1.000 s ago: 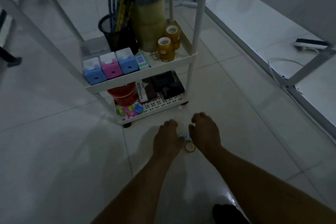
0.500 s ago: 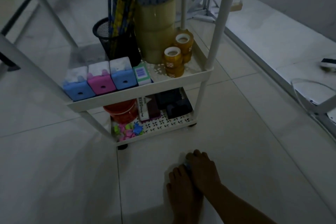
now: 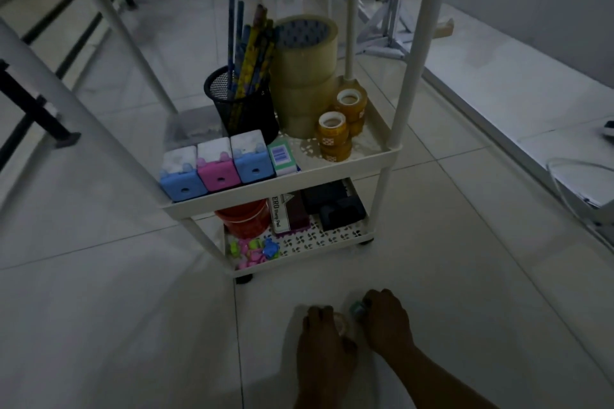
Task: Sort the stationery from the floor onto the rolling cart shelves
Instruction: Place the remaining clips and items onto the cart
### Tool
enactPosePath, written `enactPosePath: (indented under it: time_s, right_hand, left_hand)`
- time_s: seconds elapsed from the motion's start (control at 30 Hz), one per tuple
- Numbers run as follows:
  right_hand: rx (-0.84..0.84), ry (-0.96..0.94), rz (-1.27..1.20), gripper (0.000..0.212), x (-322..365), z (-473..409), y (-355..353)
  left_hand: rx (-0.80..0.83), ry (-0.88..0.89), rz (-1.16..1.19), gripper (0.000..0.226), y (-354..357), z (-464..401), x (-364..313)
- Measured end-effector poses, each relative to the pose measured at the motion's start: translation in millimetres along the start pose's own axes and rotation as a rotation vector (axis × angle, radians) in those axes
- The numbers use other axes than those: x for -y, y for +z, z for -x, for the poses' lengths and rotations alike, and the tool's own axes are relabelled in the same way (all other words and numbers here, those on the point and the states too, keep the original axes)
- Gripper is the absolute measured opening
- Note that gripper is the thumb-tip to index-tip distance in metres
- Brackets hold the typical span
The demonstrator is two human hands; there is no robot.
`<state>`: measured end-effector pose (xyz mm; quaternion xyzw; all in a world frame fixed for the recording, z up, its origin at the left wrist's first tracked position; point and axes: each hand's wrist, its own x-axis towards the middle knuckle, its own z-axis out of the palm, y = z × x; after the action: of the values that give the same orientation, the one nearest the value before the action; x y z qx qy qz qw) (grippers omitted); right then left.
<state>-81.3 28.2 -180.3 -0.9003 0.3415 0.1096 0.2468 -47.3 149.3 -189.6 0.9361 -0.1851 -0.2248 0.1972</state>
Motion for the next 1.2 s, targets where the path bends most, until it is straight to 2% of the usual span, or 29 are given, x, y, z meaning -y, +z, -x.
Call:
enactPosePath:
  time_s: [0.1, 0.23, 0.37, 0.5, 0.67, 0.9, 1.03, 1.2]
  right_hand:
    - [-0.099, 0.009, -0.236, 0.022, 19, 3, -20]
    - [-0.284, -0.058, -0.516, 0.021, 59, 13, -73]
    - [-0.444, -0.135, -0.737, 0.014, 96, 34, -136]
    - [-0.565, -0.174, -0.81, 0.016, 131, 48, -193]
    - [-0.473, -0.164, -0.769, 0.016, 168, 36, -230]
    - [-0.361, -0.106, -0.737, 0.023, 193, 16, -229]
    - [-0.356, -0.142, -0.626, 0.023, 195, 11, -231]
    - [-0.375, -0.193, -0.572, 0.019, 199, 12, -232]
  left_hand:
    - [-0.191, 0.032, 0.128, 0.063, -40, -4, -10]
    - [-0.425, 0.224, 0.175, 0.048, -113, -9, -40]
    - [-0.519, 0.351, 0.183, 0.047, -187, 5, -71]
    - [-0.559, 0.403, 0.203, 0.045, -242, 19, -97]
    - [-0.623, 0.445, 0.234, 0.037, -287, 20, -110]
    - [-0.612, 0.325, 0.15, 0.028, -305, 8, -101]
    - [-0.599, 0.321, 0.154, 0.023, -302, 11, -97]
    - [-0.588, 0.32, 0.145, 0.029, -305, 12, -94]
